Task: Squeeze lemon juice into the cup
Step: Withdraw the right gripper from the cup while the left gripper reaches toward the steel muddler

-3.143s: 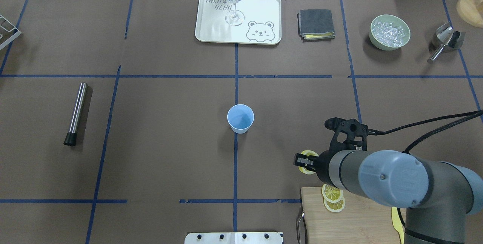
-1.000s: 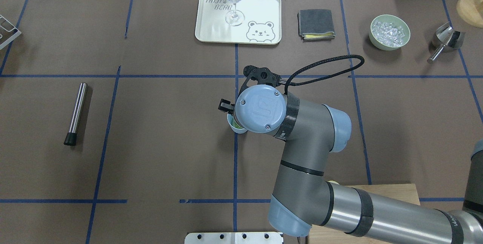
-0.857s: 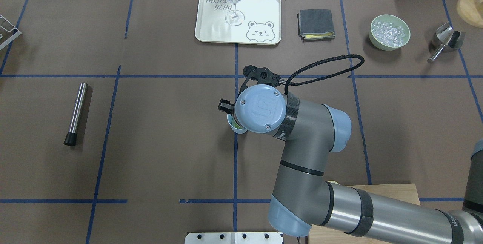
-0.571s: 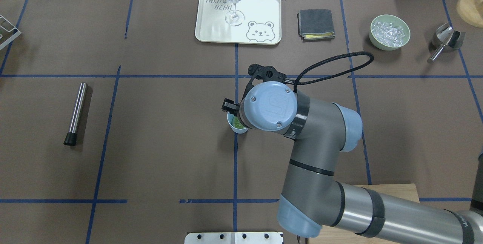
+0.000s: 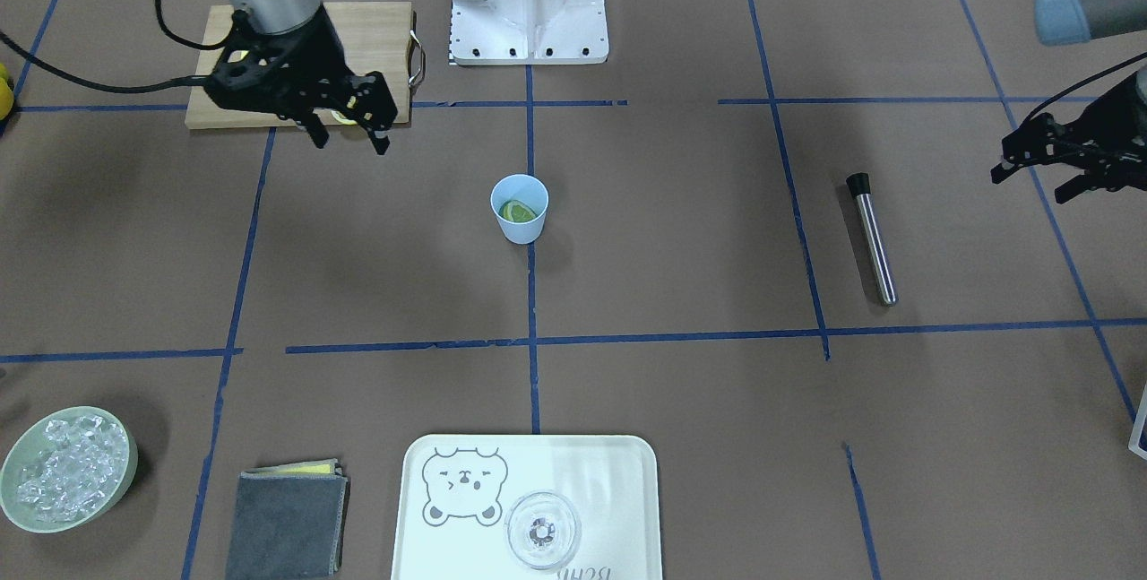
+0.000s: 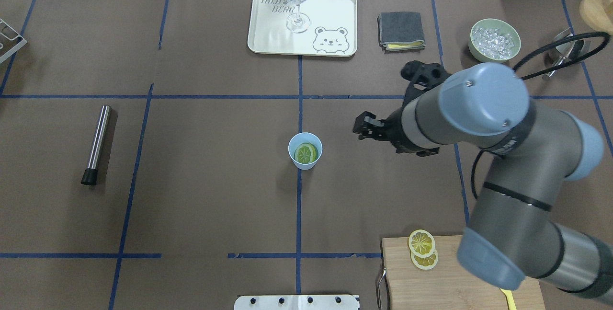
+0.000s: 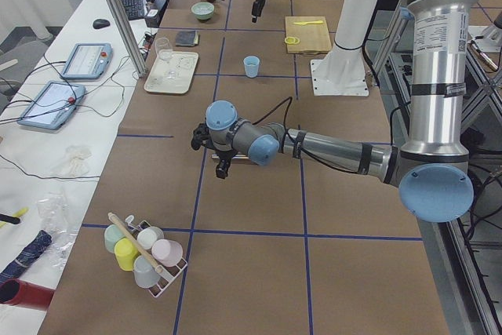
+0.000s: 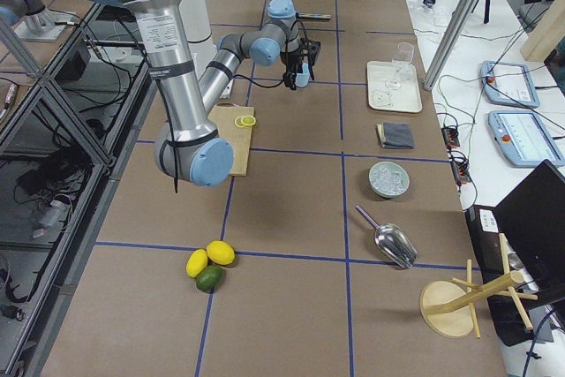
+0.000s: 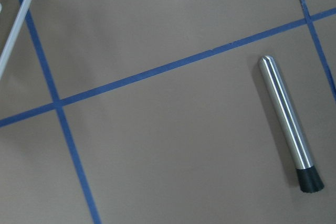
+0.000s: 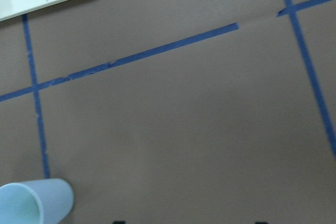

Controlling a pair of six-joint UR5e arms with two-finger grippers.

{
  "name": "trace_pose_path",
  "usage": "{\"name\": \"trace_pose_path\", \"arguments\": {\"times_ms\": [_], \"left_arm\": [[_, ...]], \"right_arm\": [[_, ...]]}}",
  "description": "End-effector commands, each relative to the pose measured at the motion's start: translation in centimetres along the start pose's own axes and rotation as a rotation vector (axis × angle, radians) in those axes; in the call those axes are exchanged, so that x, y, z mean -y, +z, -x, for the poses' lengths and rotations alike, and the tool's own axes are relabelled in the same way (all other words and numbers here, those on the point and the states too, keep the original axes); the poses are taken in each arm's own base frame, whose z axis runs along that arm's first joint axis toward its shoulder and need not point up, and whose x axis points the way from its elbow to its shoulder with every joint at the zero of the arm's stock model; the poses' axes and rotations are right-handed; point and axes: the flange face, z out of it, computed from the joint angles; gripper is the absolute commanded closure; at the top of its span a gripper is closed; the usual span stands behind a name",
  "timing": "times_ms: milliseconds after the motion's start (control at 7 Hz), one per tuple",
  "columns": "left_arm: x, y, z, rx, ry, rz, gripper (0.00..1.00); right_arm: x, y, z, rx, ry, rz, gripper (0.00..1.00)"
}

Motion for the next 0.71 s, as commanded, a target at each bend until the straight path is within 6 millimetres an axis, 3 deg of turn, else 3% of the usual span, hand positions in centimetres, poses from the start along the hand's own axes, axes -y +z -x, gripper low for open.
{"name": "trace_pose_path", "arguments": {"times_ms": [0,286,571], "left_arm": [[1.6,6.6,-7.4,0.015,-0.021,0.013,0.07],[5.3,10.5,-7.1,0.061,-0.045,0.03,0.06],[6.1,12.2,-6.1,0.083,-0.072,0.056,0.07]], "right_arm": [[4.4,-2.2,-9.5,-0.068,-0.092,0.026,0.13],[4.8,-2.0,-11.0,-0.086,-0.11,0.036,0.12],[4.9,-1.9,-11.2,-0.09,-0.107,0.036,0.11]]}}
